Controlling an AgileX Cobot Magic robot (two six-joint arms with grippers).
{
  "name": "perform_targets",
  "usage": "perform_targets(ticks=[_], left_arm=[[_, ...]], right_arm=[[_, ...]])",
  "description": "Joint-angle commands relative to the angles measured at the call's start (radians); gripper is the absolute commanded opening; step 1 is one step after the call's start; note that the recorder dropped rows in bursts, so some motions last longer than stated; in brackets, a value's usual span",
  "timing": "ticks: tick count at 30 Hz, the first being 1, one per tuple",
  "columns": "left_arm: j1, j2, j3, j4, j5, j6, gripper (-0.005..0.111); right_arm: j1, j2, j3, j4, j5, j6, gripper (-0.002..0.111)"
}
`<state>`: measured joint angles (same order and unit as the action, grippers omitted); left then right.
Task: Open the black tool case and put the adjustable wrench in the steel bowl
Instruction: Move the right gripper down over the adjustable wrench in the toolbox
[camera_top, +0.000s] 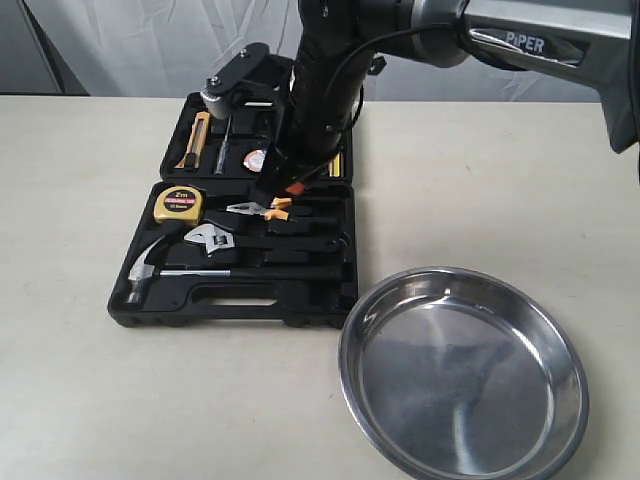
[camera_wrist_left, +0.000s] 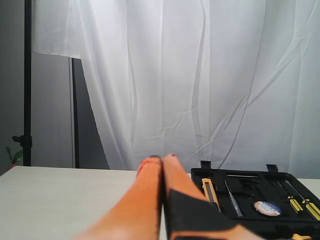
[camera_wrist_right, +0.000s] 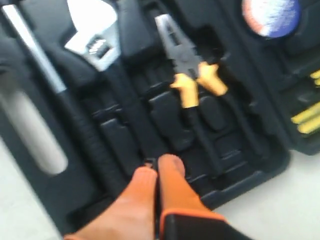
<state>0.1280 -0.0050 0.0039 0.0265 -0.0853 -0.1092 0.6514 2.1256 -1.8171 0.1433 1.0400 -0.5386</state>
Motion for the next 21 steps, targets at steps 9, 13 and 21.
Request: perform_targets(ticks=[9,13,21], left_arm=[[-0.002,0.005,-0.004,0.002,-0.005,-0.002,0.0],[-0.002,0.005,-0.004,0.002,-0.005,-0.002,0.0],[-0.002,0.005,-0.004,0.002,-0.005,-0.002,0.0]], right_arm=[[0.002,0.081,-0.003,0.51,0.133,-0.382,-0.001],[0.002,0.107,-0.003,0.633,0.019,-0.455,-0.001],[0.02,0.14,-0.003,0.653,-0.533,-0.455,-0.001]])
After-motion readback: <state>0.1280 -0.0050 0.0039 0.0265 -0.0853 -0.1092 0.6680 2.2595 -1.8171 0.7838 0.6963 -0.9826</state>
